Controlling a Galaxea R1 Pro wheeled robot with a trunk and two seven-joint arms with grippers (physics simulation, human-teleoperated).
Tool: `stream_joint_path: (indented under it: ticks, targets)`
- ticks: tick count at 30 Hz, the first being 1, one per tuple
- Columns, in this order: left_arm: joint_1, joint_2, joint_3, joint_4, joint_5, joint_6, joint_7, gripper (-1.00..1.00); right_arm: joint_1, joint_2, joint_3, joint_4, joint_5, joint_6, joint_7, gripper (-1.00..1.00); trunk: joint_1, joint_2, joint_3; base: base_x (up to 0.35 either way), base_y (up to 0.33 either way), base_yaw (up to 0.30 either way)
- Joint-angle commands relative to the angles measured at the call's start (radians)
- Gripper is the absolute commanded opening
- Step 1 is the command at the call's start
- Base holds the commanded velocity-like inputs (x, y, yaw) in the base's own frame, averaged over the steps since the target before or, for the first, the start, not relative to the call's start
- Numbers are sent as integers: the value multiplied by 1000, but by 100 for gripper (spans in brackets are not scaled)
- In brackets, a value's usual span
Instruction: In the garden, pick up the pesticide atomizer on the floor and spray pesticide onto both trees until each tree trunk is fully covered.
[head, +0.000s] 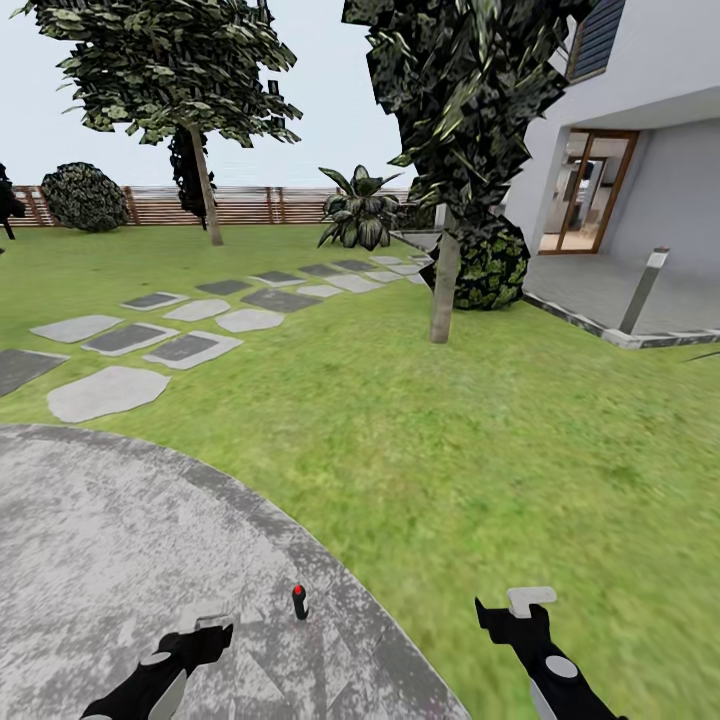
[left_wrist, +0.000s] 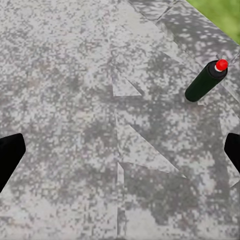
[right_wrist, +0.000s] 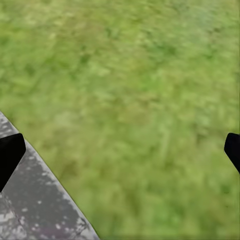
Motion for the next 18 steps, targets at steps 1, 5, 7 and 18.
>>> stream_joint_path:
  ticks: [1, 5, 7, 18]
  targets:
    - [-1, 0, 0, 0, 9, -2, 0, 100, -1, 0, 0, 1, 0, -3, 0, 100, 4, -8, -4, 0, 0, 0]
    - [-1, 0, 0, 0, 9, -2, 0, 100, -1, 0, -1, 1, 0, -3, 0, 100, 19, -36, -18, 0, 0, 0]
    - [-2, 0, 0, 0, 9, -2, 0, 100, -1, 0, -1, 1, 0, -3, 0, 100, 27, -50, -26, 0, 0, 0]
    - [-4, 0, 0, 0, 9, -2, 0, 100, -1, 0, -2, 1, 0, -3, 0, 100, 69, -127, -78, 0, 0, 0]
